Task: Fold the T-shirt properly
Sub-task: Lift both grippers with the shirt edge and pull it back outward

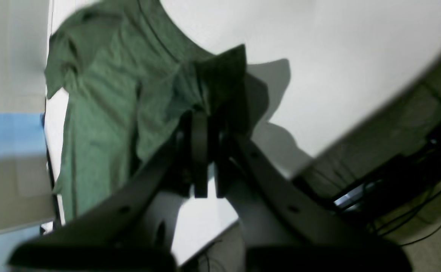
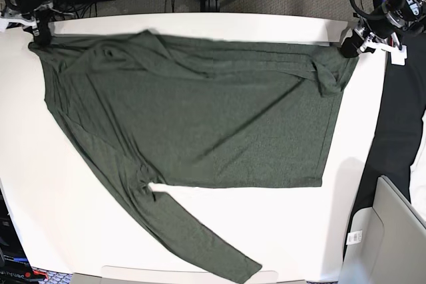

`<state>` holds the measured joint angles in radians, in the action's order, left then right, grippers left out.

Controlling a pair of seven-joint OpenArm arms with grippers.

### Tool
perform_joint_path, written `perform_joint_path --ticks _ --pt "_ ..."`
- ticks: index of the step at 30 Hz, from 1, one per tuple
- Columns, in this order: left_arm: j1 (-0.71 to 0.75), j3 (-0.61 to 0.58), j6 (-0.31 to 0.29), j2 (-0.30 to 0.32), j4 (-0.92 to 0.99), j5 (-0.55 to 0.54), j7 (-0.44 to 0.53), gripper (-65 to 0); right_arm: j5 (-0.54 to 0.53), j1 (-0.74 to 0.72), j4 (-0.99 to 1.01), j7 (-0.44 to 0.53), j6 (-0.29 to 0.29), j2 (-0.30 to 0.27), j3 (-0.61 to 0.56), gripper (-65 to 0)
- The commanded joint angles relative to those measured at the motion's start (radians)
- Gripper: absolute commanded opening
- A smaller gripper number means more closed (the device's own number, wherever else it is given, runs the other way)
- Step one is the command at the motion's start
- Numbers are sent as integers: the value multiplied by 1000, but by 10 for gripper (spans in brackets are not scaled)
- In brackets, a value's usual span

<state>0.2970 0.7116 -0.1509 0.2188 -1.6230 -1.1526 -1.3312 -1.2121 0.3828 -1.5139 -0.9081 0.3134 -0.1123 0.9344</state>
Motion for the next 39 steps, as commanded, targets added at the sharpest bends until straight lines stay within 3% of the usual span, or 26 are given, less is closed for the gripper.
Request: perform_joint_path --ticks 1,10,29,36,39 --pt "9 6 14 15 -16 -45 -11 -650 -30 3 -18 10 5 -16 13 -647" --pt "51 7 14 15 -16 -45 -11 -650 -73 37 -18 10 7 -45 44 -647" --pt "87 7 14 14 -16 -45 -3 -646 -74 37 -18 13 5 -42 44 -644" --pt "87 7 17 14 -16 -43 -3 -550 -68 41 -18 13 2 -46 45 -643" --pt "98 7 17 15 -16 -43 -6 -529 -68 61 -18 13 -4 -48 45 -569"
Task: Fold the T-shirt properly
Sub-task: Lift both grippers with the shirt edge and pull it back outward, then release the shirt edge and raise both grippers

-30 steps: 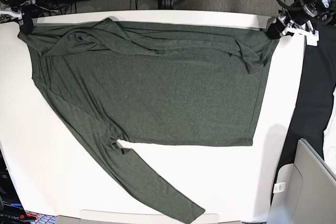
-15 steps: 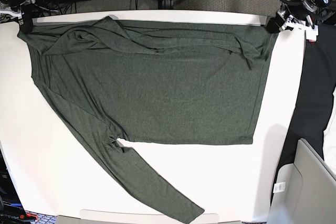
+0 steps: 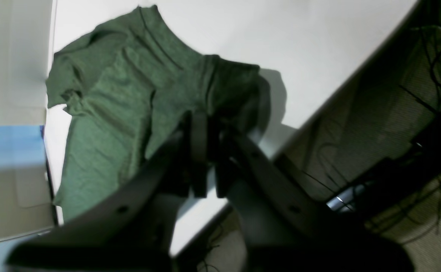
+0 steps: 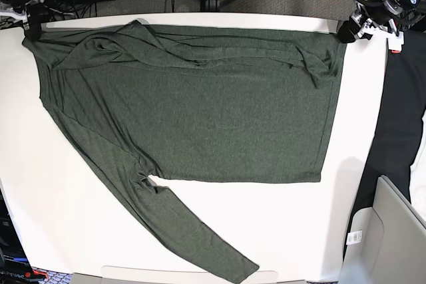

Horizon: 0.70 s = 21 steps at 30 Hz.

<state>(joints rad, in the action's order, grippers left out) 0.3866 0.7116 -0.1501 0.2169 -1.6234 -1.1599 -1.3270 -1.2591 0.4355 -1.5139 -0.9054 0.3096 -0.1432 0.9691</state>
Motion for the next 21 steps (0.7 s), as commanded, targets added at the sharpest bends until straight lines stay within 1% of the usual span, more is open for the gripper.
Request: perform_joint_path --ticks 1,4,5,6,8,12,16,21 --pt "21 7 16 17 -16 -36 -9 -521 -21 10 -18 10 -2 -17 11 -524" --pt "33 9 16 17 -16 -36 -7 -515 -26 30 -20 7 -2 -17 11 -404" --pt "35 9 16 17 -16 -36 -7 -515 -26 33 -26 7 -2 -17 11 -374" --pt "36 9 16 17 -16 -36 -7 -515 -26 38 -34 7 -2 -17 11 -356" --pt "48 23 14 17 -18 -36 -6 -515 -26 42 -53 7 -2 -12 11 -361" --pt "47 84 13 17 -73 -38 -6 -515 -29 72 -87 7 -2 -11 11 -397" --pt "41 112 13 17 -159 -38 -12 -515 -75 101 -130 7 -2 -12 11 -402" --pt "-48 101 13 17 -214 -38 -24 -515 -84 151 -245 7 0 -16 23 -402"
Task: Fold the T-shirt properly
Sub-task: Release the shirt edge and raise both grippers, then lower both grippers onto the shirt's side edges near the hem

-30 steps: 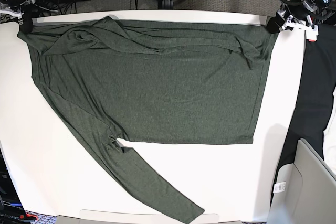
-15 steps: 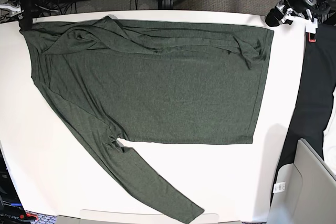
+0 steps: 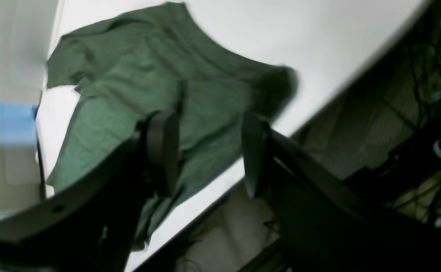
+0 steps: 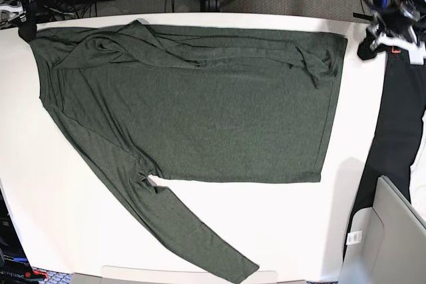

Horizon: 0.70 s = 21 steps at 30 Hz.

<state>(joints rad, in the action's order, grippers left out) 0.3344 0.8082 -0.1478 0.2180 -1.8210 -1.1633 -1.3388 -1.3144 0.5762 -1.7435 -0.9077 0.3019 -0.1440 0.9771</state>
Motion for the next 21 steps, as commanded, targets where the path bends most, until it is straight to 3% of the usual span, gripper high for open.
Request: perform_joint_path --ticks 1,6,13,21 --pt "-21 4 10 16 -16 -34 -26 -515 -27 21 -43 9 7 -13 32 -402" --pt "-183 -52 10 18 -13 -25 -57 -514 -9 21 -161 12 7 -27 124 -402" --pt "-340 -261 14 27 -10 112 -57 -514 85 -63 -169 12 7 -131 127 -402" --pt "-493 -438 14 28 146 234 8 -514 250 -236 -131 12 7 -193 -8 -402"
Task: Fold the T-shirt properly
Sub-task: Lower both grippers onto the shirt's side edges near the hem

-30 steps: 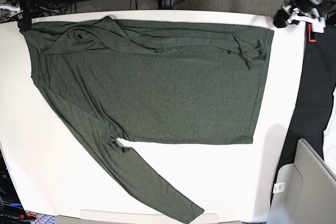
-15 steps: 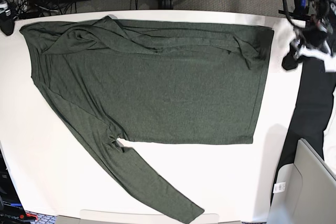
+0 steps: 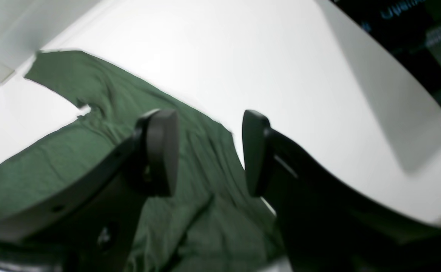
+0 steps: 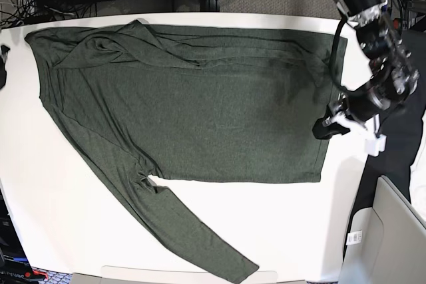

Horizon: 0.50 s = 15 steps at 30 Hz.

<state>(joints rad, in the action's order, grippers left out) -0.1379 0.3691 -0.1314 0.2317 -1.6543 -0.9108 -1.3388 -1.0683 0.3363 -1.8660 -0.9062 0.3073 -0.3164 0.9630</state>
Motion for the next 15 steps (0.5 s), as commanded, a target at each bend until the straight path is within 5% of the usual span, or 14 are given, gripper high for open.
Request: perform_joint_path --ticks 1,15 --pt "-39 -8 -3 15 10 0 23 -514 15 -24 16 11 2 -33 -14 -402" --pt "-228 -109 -4 16 346 192 262 -514 141 -316 256 11 6 -60 -232 -402"
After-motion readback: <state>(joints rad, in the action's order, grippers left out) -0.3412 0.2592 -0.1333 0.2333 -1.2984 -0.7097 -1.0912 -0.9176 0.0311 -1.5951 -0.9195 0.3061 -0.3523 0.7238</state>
